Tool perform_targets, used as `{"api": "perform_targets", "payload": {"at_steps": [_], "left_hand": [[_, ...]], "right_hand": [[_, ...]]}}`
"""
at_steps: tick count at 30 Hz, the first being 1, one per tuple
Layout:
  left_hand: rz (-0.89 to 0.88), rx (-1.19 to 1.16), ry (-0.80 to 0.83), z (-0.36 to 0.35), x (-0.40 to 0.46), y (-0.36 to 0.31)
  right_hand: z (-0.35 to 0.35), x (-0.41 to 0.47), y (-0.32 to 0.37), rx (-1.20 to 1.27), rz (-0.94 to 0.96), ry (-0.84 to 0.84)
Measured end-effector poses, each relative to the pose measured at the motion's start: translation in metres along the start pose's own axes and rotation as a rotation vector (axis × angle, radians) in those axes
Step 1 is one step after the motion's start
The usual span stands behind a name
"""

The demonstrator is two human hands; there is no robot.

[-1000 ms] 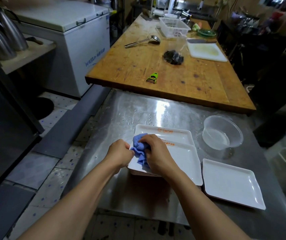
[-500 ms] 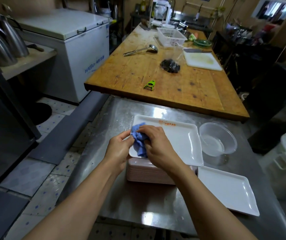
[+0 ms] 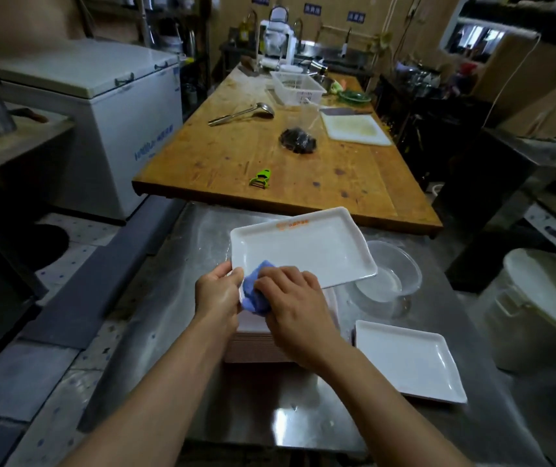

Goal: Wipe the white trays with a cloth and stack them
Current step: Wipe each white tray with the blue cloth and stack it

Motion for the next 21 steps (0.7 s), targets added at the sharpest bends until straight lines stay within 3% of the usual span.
{"api": "perform_targets", "payload": {"at_steps": [8, 14, 17, 19, 21], "left_hand": [[-0.067, 0.098, -0.093, 0.001, -0.007, -0.012], [-0.170, 0.193, -0.109, -0.005, -0.015, -0.024], [-0.247, 0.262, -0.116, -0.005, -0.020, -0.035], [-0.288, 0.303, -0.115, -0.003, -0.023, -0.040], [-0.322, 0.312, -0.112, -0.002, -0.028, -0.045]], "right_hand": [[0.046, -0.046, -0.091, -0.124, -0.267, -0.084], [0.062, -0.054, -0.119, -0.113, -0.367, -0.131], [0.078, -0.060, -0.133, 0.048, -0.461, -0.277], [0.098, -0.071, -0.153, 0.268, -0.626, -0.500], [0.098, -0.076, -0.176, 0.544, -0.798, -0.570]]}}
Point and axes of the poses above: each hand's wrist, its own x-axis towards the middle knuckle, its own z-axis out of the back of the hand, y = z × x, the point moved 10 cm from there along x, towards the middle knuckle, and after that the axes turned 2 degrees about z, right-handed, at the moved point
